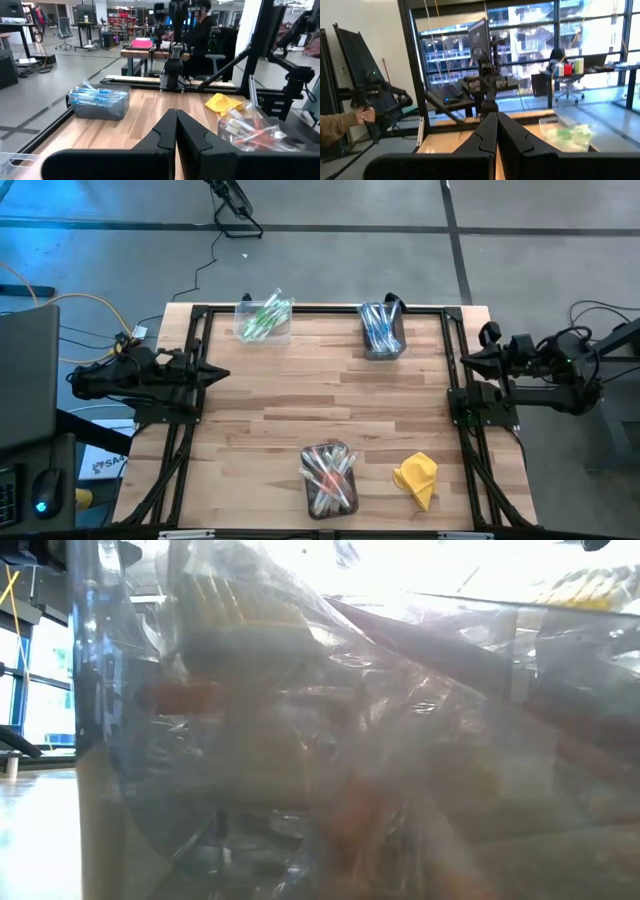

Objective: Pick & Place Toothbrushes
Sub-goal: Return to Home Position

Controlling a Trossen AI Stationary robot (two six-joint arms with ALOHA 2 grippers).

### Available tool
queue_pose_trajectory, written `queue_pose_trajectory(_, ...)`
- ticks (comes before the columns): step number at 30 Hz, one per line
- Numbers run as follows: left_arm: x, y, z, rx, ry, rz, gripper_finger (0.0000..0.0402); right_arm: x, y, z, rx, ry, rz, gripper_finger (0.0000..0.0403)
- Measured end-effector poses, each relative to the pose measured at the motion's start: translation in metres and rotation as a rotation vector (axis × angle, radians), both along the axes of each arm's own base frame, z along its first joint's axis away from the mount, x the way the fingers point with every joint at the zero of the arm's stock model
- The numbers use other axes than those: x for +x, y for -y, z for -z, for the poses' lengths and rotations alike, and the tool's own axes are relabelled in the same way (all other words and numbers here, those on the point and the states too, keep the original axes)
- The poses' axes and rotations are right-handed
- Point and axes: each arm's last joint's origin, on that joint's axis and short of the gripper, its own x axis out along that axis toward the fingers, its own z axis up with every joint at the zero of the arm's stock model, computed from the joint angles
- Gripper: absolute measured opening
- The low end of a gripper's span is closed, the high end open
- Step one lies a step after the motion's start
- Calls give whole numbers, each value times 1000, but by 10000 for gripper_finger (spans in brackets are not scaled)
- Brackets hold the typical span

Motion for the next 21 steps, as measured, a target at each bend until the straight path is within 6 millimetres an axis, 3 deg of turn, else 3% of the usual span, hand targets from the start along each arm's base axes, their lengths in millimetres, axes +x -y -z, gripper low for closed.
queue_pose_trajectory(9, 0, 0, 1, -10, -9, -15, 2, -24, -2, 9, -17, 32, 2, 2)
queue_pose_trajectory(15, 0, -1, 1, -10, -12, -19, 2, -23, -2, 8, -17, 38, 6, 2)
queue_pose_trajectory(21, 0, -1, 1, -10, -13, -20, 2, -10, 1, 16, 3, 56, 60, 2)
